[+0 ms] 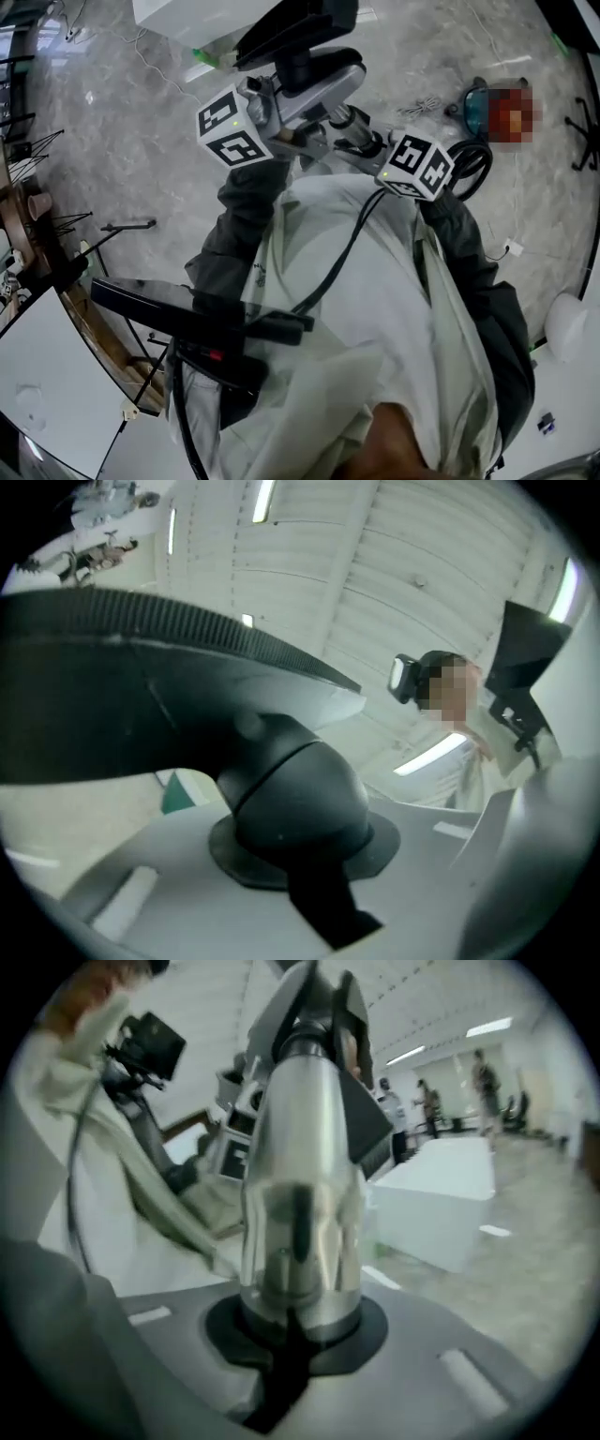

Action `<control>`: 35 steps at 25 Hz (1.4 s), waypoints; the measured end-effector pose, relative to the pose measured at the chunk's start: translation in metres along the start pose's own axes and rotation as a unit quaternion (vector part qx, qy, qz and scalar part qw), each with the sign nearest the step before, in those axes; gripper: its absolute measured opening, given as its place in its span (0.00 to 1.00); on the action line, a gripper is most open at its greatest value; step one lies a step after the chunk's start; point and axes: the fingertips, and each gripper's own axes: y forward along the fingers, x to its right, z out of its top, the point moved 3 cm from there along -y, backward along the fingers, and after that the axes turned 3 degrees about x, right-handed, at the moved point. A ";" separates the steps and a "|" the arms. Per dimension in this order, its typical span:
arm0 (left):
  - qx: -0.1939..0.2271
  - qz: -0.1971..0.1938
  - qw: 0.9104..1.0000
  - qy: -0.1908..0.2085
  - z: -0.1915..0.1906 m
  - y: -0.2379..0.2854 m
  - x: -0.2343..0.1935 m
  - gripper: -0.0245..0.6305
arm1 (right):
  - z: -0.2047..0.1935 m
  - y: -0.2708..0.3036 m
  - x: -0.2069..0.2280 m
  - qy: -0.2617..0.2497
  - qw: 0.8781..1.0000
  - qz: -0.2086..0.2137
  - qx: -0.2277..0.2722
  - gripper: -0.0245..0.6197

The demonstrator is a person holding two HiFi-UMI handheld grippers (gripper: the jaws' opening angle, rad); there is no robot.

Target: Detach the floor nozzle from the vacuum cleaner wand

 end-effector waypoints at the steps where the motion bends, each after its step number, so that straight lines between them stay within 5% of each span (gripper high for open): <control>1: 0.001 0.047 0.999 -0.002 0.001 -0.002 -0.010 0.16 | 0.000 0.001 0.011 -0.003 0.995 -0.094 -0.010 0.09; 3: 0.000 0.106 0.994 -0.002 0.002 -0.005 -0.022 0.15 | 0.000 0.002 0.025 -0.010 0.975 -0.222 -0.022 0.10; 4: -0.002 0.114 0.994 0.000 0.002 -0.005 -0.023 0.15 | 0.001 0.002 0.027 -0.014 0.969 -0.245 -0.023 0.10; 6: -0.004 0.095 0.995 0.006 0.003 -0.004 -0.019 0.15 | 0.002 0.002 0.026 -0.024 0.974 -0.225 -0.017 0.10; 8: -0.004 0.032 0.999 0.021 0.004 -0.001 -0.003 0.15 | 0.002 0.001 0.016 -0.037 0.989 -0.143 -0.001 0.10; 11: -0.006 -0.108 0.993 0.048 0.000 0.006 0.035 0.15 | -0.003 -0.009 -0.009 -0.052 0.997 0.056 0.013 0.10; 14: 0.008 -0.170 0.985 0.036 0.000 0.007 0.048 0.15 | -0.003 -0.021 -0.034 -0.023 0.965 0.261 0.010 0.10; 16: 0.013 -0.139 0.990 0.018 0.000 0.007 0.036 0.15 | -0.001 -0.020 -0.036 0.000 0.958 0.287 0.013 0.10; 18: 0.011 -0.091 0.996 0.011 0.000 0.007 0.023 0.15 | 0.000 -0.016 -0.027 0.002 0.975 0.223 0.012 0.10; 21: 0.001 -0.026 0.999 0.019 0.006 0.014 0.013 0.15 | 0.007 -0.013 -0.003 -0.017 0.999 0.029 0.008 0.10; 24: 0.001 0.056 0.998 0.018 0.014 0.019 -0.002 0.15 | 0.016 -0.017 0.023 -0.030 0.981 -0.194 0.001 0.10; 26: 0.001 0.084 0.996 0.023 0.020 0.019 -0.006 0.15 | 0.020 -0.016 0.029 -0.038 0.970 -0.238 0.001 0.10; 28: -0.003 0.065 0.997 0.035 0.023 0.015 -0.001 0.15 | 0.021 -0.009 0.023 -0.046 0.984 -0.172 0.012 0.10; 31: -0.002 -0.008 0.998 0.057 0.019 0.009 0.018 0.15 | 0.012 -0.004 0.001 -0.055 0.997 0.053 0.018 0.10; 33: 0.006 -0.067 0.996 0.062 0.011 0.006 0.035 0.15 | 0.002 -0.011 -0.019 -0.050 0.975 0.218 0.010 0.10; 35: 0.010 -0.113 0.992 0.058 0.006 0.005 0.043 0.16 | -0.002 -0.017 -0.031 -0.040 0.945 0.323 0.007 0.10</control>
